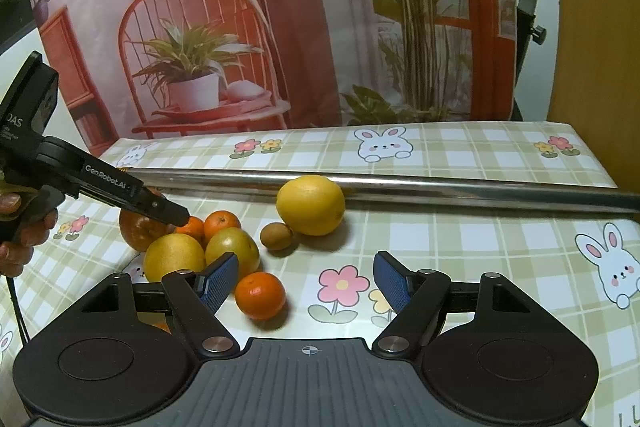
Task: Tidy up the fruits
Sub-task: 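Close the left gripper on an orange tangerine while the right gripper approaches the fruits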
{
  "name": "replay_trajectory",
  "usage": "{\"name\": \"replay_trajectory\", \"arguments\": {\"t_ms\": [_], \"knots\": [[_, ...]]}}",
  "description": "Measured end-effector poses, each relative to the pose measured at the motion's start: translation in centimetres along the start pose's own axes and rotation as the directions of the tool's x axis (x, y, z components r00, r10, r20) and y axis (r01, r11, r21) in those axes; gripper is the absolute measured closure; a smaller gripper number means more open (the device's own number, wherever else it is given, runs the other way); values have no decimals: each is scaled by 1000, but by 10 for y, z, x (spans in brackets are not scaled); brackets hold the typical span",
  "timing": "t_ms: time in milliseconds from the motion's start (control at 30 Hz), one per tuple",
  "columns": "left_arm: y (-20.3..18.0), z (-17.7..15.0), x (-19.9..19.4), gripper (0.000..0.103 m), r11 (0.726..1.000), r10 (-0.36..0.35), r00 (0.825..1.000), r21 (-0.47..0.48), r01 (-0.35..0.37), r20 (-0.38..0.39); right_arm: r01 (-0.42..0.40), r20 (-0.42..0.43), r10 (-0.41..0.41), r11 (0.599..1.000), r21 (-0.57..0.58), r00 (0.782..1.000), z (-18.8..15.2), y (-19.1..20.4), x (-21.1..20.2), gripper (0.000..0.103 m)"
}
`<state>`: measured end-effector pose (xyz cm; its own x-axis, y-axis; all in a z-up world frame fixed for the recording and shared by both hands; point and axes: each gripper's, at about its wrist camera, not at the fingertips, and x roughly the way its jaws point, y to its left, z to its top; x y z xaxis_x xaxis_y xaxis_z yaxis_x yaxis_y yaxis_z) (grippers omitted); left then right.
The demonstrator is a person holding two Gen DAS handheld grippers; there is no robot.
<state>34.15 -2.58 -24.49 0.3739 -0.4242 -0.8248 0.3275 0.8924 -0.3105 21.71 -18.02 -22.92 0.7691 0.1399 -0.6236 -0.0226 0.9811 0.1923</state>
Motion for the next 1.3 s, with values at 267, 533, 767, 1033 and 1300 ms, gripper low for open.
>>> {"name": "replay_trajectory", "arguments": {"t_ms": [267,533,767,1033,1300], "knots": [[-12,4,5,75,994,70,998,88,-69,-6,0,-4,0,1000,-1,1000,-2,0,1,32],[-27,0,5,75,958,161,987,244,-153,-13,3,-4,-3,1000,-8,1000,-3,0,0,32],[-37,-1,10,75,917,225,974,341,-208,-9,7,-5,-7,1000,-7,1000,-3,-1,0,32],[-42,-3,10,74,897,244,970,378,-227,4,9,-10,-9,1000,2,1000,-4,-4,0,32],[-38,-6,3,76,905,233,972,367,-216,-3,11,-5,-11,1000,0,1000,-4,-5,0,32]]}}
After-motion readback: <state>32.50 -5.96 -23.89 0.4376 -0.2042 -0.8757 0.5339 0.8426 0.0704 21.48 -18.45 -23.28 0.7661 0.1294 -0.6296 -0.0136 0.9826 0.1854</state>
